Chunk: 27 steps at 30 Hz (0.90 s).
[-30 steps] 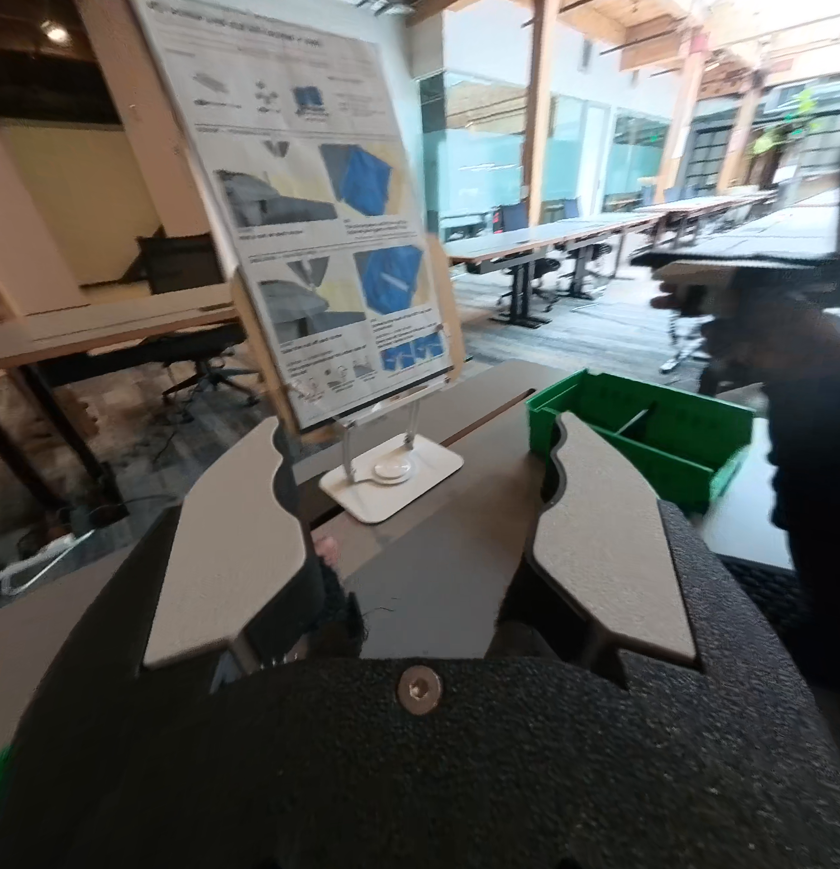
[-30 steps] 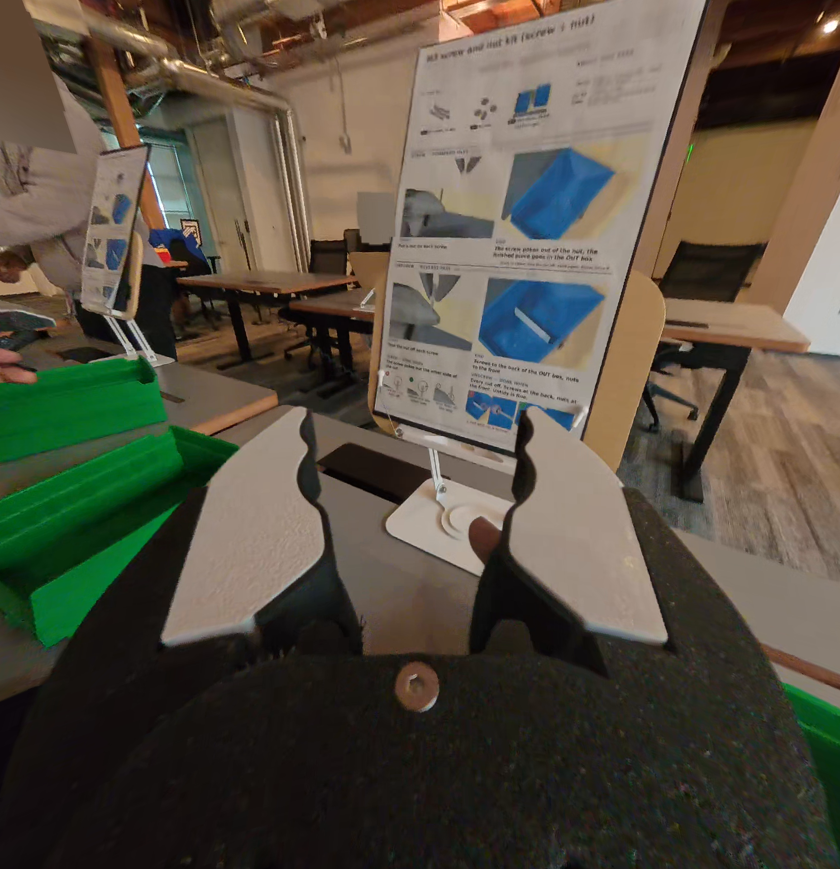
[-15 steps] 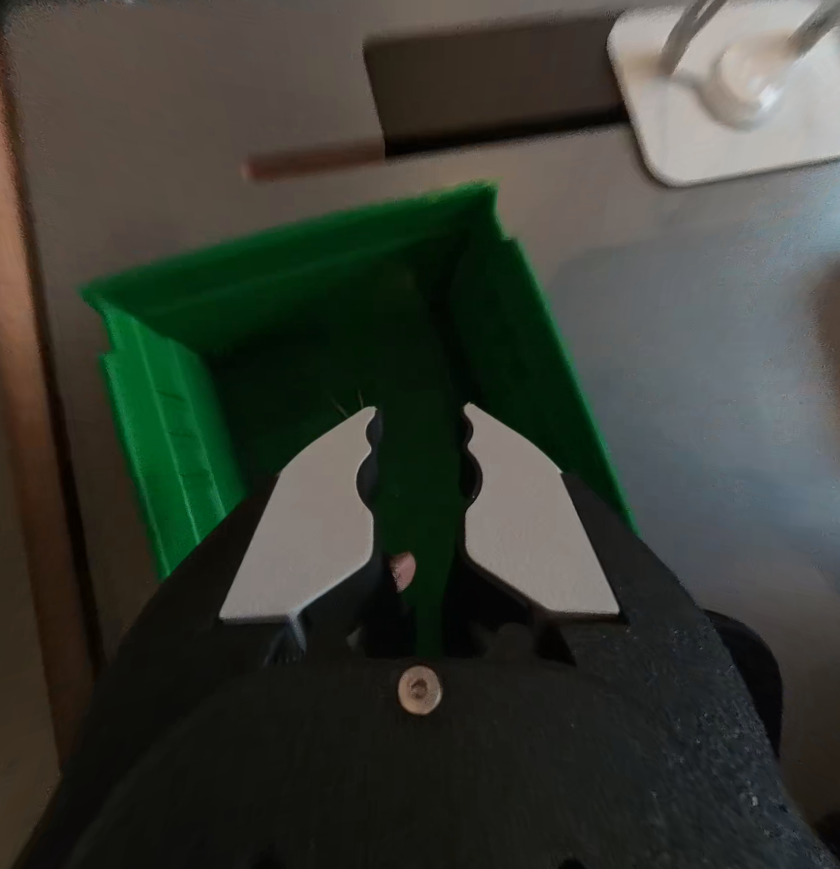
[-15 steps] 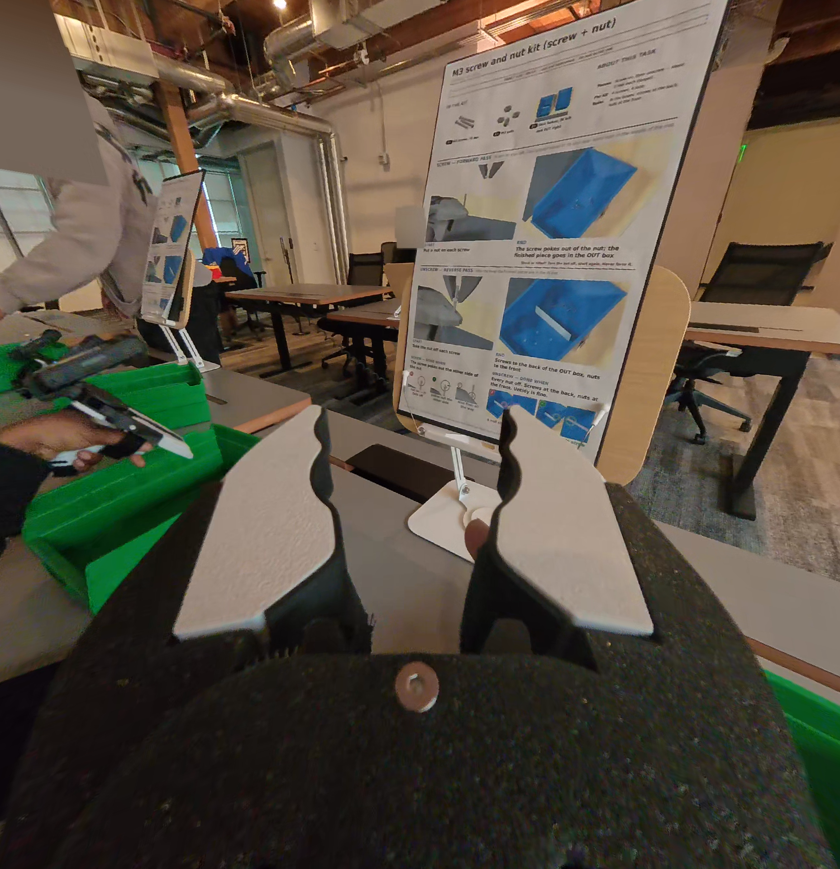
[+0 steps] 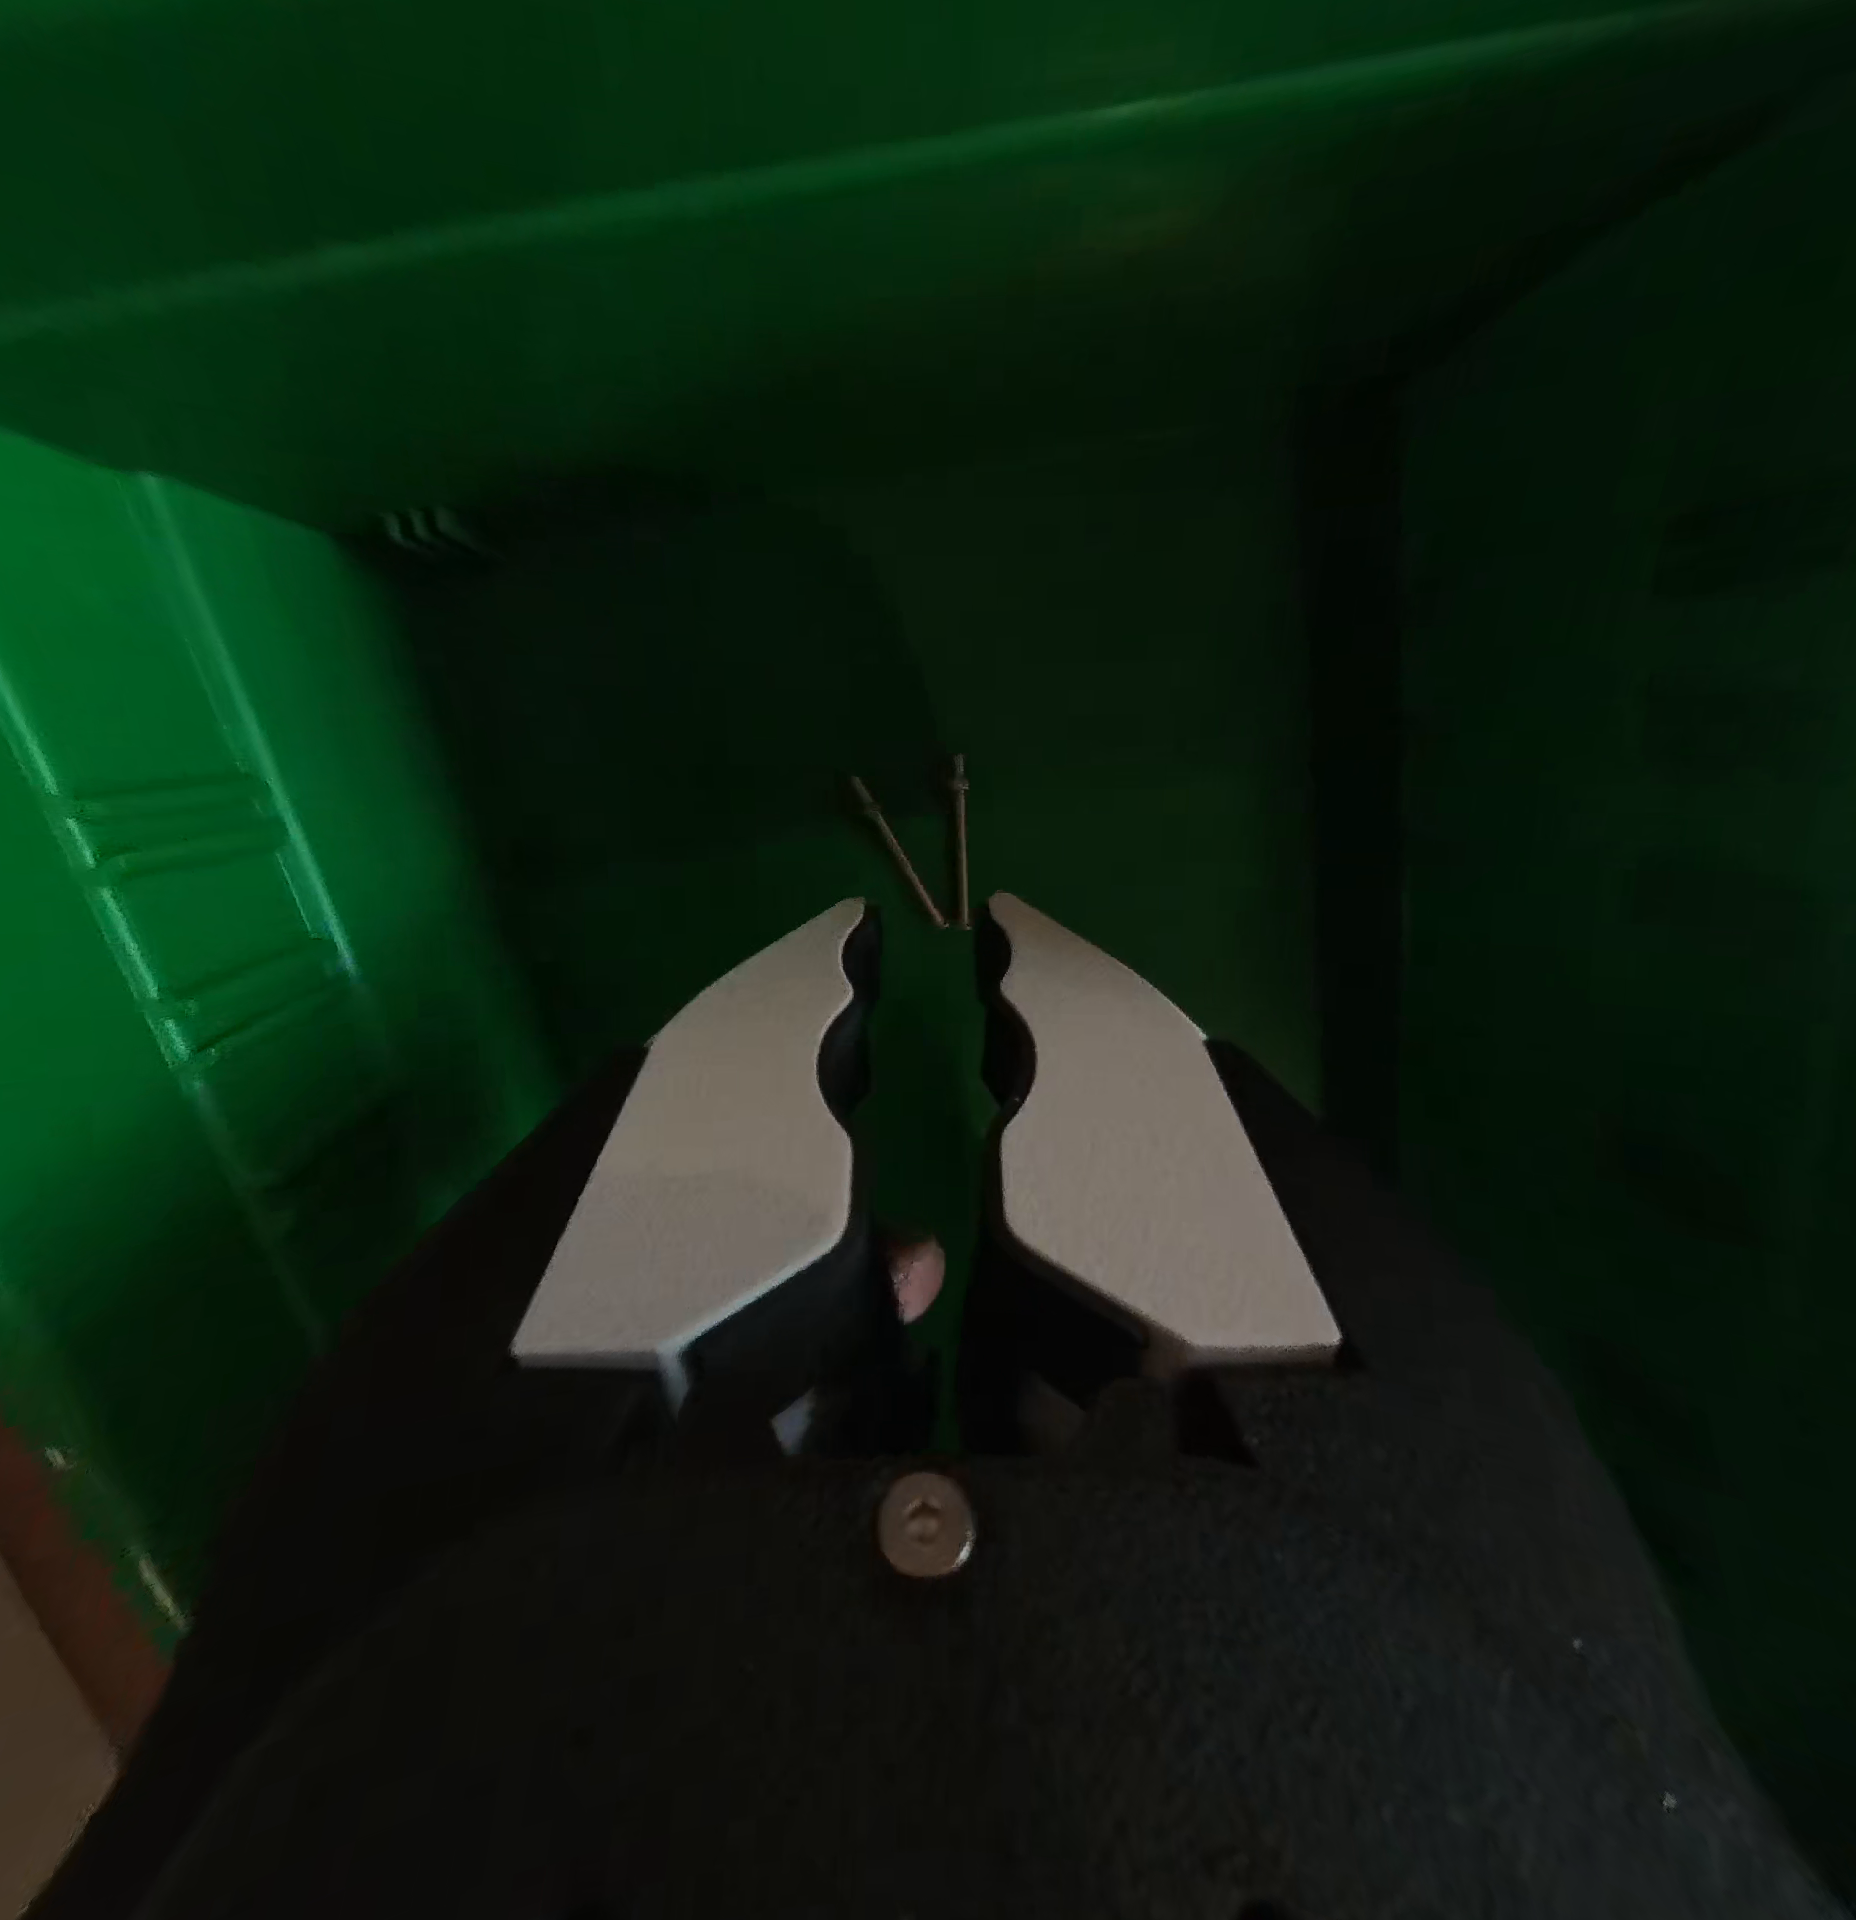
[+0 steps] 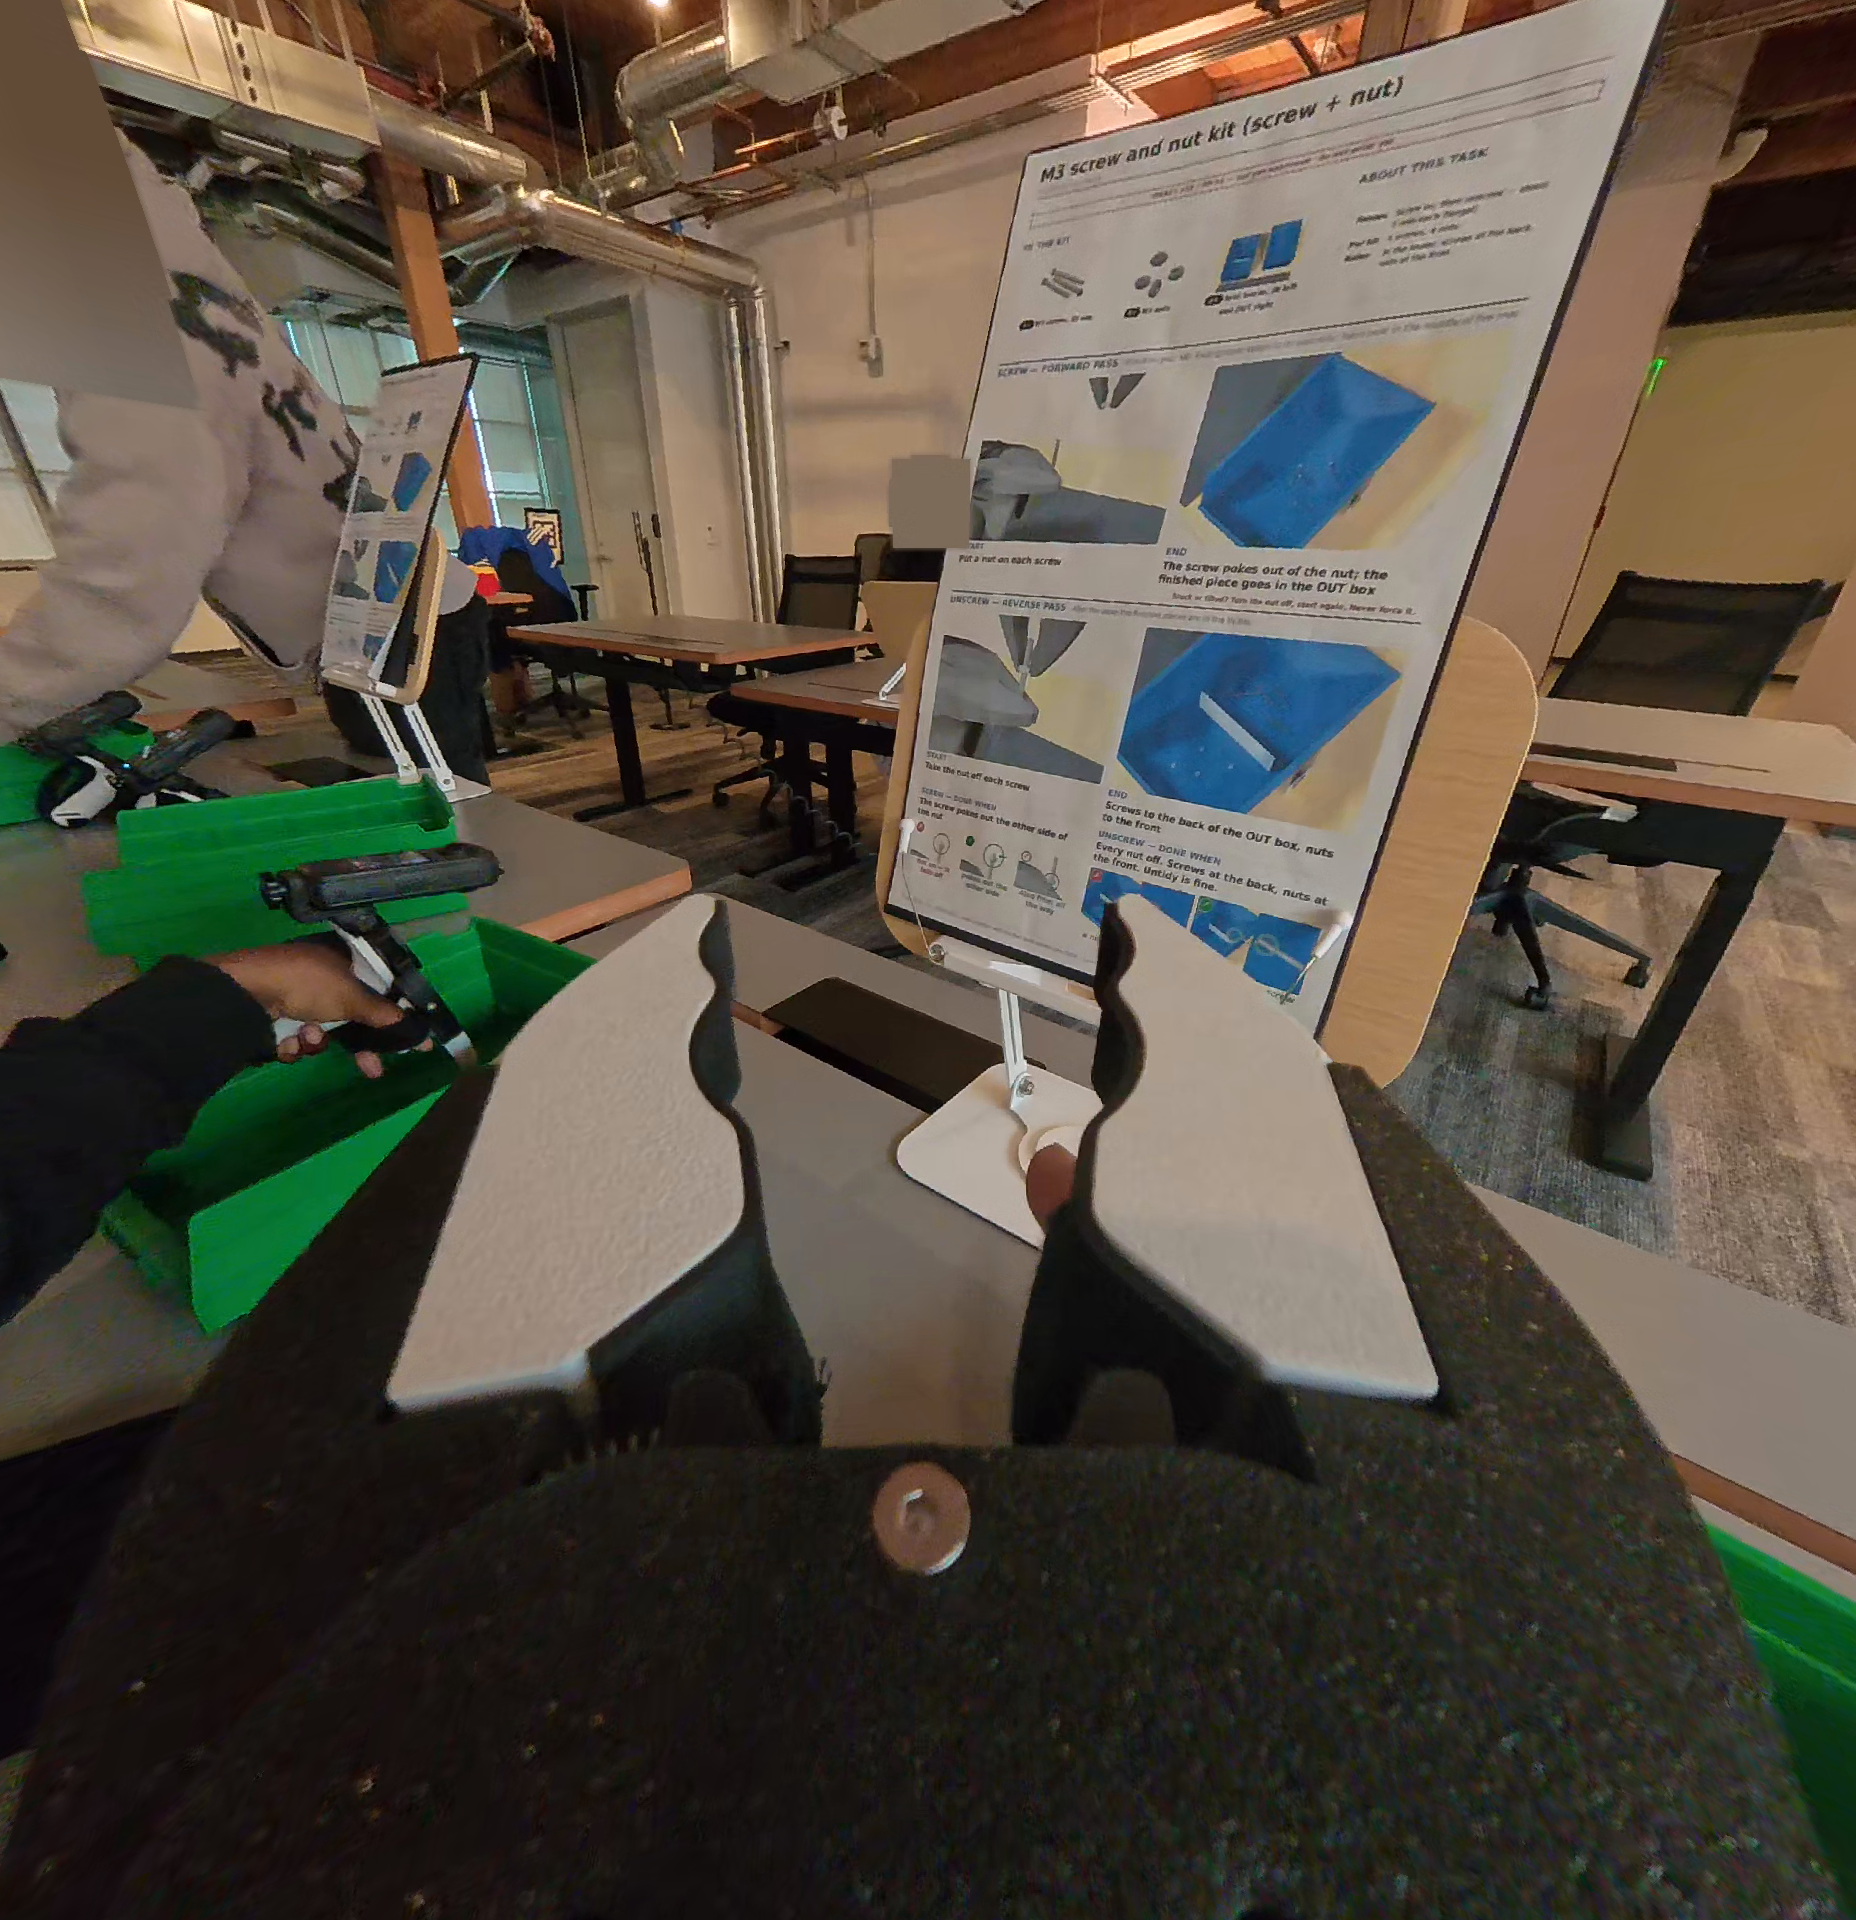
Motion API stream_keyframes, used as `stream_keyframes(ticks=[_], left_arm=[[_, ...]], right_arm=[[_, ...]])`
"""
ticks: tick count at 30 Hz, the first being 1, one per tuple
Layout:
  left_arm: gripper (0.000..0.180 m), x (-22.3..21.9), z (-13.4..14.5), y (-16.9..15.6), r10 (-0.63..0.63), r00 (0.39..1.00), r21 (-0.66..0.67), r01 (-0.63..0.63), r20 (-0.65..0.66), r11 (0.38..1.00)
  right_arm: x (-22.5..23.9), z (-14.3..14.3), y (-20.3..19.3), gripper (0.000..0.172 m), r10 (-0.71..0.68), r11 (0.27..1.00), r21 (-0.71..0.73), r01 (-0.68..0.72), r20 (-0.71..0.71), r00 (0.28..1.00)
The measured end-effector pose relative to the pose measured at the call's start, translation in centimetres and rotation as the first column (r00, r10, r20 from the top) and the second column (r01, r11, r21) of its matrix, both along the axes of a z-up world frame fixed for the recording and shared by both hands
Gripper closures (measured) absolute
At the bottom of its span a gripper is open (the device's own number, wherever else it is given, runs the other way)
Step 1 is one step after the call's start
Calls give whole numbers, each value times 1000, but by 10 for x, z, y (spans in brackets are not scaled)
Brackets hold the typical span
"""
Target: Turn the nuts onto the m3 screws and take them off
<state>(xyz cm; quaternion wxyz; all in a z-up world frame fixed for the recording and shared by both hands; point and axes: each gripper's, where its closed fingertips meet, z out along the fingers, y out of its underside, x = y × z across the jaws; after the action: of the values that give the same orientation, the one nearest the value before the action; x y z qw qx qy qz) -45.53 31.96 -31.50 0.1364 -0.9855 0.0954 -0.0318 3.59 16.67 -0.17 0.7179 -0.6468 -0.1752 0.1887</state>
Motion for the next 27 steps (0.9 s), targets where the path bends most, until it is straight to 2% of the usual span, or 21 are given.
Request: stream_keyframes(ticks=[5,19,27], left_arm=[[164,1,-6,0,15,999,-12,-14,34,1000],[169,-3,-21,4,48,999,-16,-49,-19,999],[178,-4,-22,2,35,998,29,-34,-46,999]], right_arm=[[1,1,0,106,-8,1000,5,8,1,1000],[2,0,1,109,-18,1000,9,18,9,1000],[3,0,1,109,-27,1000,10,27,14,1000]])
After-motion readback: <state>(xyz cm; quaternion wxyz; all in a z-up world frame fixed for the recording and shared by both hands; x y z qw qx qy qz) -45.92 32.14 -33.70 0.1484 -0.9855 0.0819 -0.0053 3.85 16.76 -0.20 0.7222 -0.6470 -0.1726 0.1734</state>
